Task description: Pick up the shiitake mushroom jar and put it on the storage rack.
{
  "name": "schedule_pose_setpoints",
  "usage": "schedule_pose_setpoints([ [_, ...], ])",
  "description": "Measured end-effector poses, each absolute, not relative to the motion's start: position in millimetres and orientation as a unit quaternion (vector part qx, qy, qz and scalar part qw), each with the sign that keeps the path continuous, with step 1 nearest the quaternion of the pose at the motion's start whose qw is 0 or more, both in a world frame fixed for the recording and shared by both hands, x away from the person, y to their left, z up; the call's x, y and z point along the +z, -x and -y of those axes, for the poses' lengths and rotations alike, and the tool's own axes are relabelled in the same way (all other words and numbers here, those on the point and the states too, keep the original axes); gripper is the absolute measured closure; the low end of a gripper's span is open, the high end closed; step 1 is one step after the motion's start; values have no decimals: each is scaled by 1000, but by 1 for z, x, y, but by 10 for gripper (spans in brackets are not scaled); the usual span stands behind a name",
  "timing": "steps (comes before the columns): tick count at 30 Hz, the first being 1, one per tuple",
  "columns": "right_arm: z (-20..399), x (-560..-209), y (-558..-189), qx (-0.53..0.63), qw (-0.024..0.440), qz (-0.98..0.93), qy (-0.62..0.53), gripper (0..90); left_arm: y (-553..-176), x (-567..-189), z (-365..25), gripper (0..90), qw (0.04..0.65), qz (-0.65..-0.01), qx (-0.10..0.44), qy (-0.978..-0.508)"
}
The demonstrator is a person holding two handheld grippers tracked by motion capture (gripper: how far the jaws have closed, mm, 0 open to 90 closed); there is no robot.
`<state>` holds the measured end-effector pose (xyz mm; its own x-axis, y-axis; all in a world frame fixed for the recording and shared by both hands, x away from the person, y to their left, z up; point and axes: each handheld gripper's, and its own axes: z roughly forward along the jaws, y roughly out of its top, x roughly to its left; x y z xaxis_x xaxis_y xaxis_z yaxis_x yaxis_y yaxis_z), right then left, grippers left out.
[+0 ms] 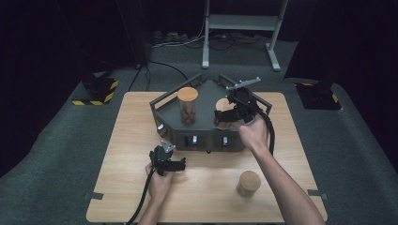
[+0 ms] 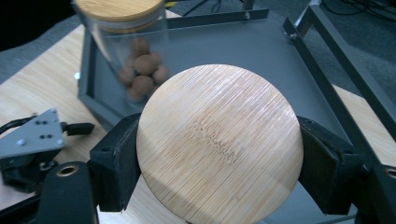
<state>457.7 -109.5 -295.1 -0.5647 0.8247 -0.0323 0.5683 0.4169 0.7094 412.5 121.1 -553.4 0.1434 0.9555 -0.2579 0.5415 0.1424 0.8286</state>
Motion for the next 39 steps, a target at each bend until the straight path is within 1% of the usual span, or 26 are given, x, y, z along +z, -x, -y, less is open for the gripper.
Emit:
schedule_pose_setpoints([
  [7,98,-298,-472,308,209,-822,-432,239,-412,-553,-121,41,443,-610,233,-614],
  [13,90,-304,-484,295,207,-822,-440,239,-412,-553,-121,39,442,-610,233,-615],
  [39,73,-331,-510,278,177,-824,-461,238,-412,-553,-122,38,441,-609,232,-617],
])
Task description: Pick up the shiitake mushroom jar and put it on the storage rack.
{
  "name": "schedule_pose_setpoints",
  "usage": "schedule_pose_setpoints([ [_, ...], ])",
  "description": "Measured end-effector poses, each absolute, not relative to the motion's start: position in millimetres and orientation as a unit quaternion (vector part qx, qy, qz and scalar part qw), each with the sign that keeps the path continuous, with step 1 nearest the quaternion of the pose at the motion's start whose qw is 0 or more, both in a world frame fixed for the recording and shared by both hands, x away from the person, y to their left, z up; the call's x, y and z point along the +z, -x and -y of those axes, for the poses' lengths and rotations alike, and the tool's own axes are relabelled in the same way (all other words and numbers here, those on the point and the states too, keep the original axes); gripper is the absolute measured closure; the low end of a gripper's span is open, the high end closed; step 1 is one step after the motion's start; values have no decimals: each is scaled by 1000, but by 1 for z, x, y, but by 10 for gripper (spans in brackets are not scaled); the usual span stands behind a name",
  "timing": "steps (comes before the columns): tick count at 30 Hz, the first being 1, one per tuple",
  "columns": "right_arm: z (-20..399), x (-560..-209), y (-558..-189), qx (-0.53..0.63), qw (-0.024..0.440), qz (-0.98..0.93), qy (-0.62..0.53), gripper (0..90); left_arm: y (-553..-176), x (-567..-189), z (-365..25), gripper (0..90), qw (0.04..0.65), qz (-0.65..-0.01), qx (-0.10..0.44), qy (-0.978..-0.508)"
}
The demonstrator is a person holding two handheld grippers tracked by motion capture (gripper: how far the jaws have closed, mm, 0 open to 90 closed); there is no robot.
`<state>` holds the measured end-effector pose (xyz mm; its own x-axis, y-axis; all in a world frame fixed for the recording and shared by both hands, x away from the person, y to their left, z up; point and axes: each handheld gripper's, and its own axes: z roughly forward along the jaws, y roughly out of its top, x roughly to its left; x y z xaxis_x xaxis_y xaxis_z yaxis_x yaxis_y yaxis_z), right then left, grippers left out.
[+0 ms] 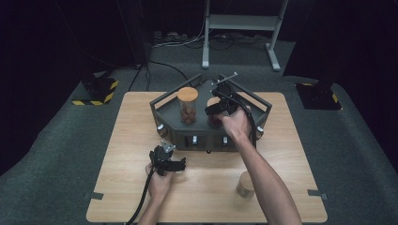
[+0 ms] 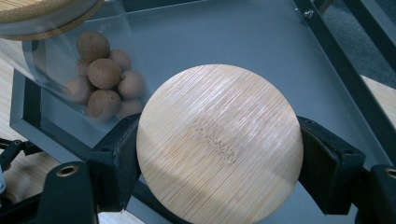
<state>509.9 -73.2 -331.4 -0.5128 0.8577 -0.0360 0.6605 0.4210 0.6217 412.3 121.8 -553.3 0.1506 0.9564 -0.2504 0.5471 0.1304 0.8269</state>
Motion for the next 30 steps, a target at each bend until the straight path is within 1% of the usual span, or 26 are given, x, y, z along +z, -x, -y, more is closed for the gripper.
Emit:
schedule_pose_setpoints([
  [13,71,-338,-515,282,173,-821,-465,237,-412,-553,-122,38,441,-609,232,-617],
  [30,75,-343,-512,304,181,-816,-457,229,-412,-553,-122,39,441,-609,232,-617],
])
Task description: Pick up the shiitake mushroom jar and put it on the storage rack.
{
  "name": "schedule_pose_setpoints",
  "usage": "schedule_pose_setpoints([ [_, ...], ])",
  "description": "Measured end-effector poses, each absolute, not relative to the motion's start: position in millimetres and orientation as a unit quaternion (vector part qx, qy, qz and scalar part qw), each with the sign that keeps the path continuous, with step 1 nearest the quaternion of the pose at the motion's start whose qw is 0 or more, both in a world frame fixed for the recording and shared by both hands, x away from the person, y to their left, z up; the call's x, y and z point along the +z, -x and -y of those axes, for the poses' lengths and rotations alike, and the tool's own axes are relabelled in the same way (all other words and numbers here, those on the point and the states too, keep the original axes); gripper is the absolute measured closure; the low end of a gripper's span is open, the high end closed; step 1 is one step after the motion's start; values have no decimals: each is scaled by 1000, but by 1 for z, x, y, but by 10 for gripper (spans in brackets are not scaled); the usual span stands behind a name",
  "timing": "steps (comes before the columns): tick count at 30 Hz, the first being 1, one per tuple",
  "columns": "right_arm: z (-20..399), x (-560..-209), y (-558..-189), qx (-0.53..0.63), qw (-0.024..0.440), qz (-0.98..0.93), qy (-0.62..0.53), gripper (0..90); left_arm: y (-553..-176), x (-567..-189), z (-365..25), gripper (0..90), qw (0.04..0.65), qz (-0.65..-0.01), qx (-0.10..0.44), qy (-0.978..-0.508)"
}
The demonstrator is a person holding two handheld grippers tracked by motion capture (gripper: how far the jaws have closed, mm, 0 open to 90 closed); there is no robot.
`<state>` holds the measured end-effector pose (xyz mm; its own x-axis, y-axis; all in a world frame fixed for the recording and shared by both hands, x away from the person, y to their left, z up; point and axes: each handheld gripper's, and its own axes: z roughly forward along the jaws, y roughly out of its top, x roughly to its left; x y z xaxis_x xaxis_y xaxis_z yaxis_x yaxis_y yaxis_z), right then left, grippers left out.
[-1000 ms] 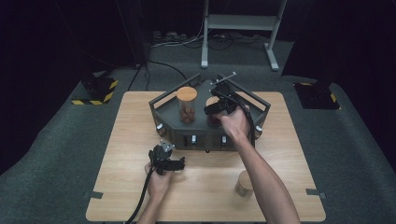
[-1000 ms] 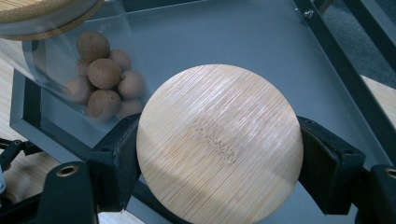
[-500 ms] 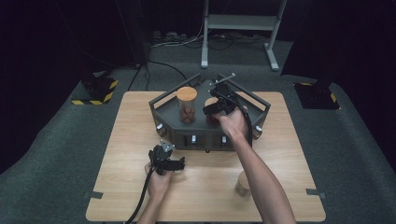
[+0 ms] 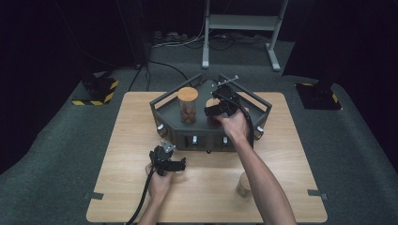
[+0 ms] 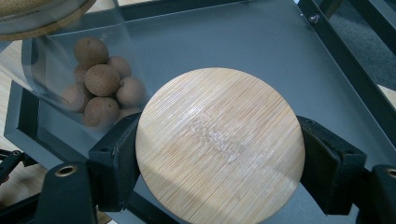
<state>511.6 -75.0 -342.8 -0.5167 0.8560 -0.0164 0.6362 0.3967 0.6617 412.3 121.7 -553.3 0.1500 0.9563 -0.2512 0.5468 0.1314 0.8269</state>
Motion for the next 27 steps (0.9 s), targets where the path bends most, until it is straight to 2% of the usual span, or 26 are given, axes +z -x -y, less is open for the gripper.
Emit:
schedule_pose_setpoints([
  [4,76,-345,-512,305,175,-816,-459,131,-412,-553,-122,38,441,-609,232,-617],
  [12,83,-346,-507,334,185,-802,-460,53,-412,-553,-122,38,441,-609,232,-617],
  [19,88,-346,-503,363,185,-788,-462,6,-412,-553,-122,38,440,-609,232,-618],
  [27,100,-344,-499,388,185,-779,-457,11,-412,-553,-122,38,441,-609,232,-617],
])
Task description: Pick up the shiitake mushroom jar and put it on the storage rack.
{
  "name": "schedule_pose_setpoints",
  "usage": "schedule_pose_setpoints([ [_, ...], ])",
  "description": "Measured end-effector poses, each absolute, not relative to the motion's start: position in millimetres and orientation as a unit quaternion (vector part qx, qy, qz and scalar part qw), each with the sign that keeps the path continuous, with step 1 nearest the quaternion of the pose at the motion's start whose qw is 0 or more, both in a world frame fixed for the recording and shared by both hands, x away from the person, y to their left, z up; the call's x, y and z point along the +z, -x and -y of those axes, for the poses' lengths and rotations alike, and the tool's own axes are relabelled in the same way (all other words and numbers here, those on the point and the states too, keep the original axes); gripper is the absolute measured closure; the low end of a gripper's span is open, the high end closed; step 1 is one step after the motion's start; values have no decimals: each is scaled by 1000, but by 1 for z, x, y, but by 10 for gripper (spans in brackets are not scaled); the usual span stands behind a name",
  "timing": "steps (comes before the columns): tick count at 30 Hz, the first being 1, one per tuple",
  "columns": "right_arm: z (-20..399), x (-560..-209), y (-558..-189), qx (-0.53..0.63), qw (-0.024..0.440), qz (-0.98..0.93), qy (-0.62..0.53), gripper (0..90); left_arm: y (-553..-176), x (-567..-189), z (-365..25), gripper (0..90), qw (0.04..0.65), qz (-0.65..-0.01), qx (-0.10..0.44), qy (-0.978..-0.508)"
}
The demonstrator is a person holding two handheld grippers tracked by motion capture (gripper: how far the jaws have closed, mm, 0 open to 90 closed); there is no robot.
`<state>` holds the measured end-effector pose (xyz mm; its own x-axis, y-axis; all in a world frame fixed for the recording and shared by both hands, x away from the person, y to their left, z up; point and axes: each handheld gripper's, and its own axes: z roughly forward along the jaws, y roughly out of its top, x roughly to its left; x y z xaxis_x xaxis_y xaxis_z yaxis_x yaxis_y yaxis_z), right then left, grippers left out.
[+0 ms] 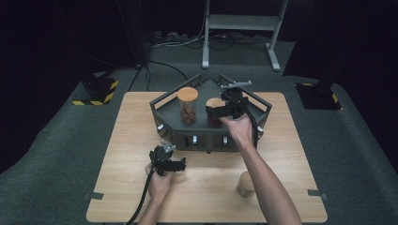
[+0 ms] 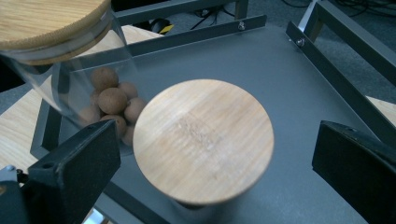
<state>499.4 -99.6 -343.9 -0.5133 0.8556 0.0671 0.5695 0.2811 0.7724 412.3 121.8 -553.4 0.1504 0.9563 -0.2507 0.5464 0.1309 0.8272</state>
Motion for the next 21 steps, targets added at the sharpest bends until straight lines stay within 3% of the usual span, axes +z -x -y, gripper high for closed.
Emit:
schedule_pose_setpoints([
  [6,104,-346,-494,387,200,-773,-461,43,-412,-554,-122,38,442,-609,233,-616],
  [21,109,-344,-488,410,184,-775,-445,29,-412,-553,-122,38,442,-609,232,-616],
])
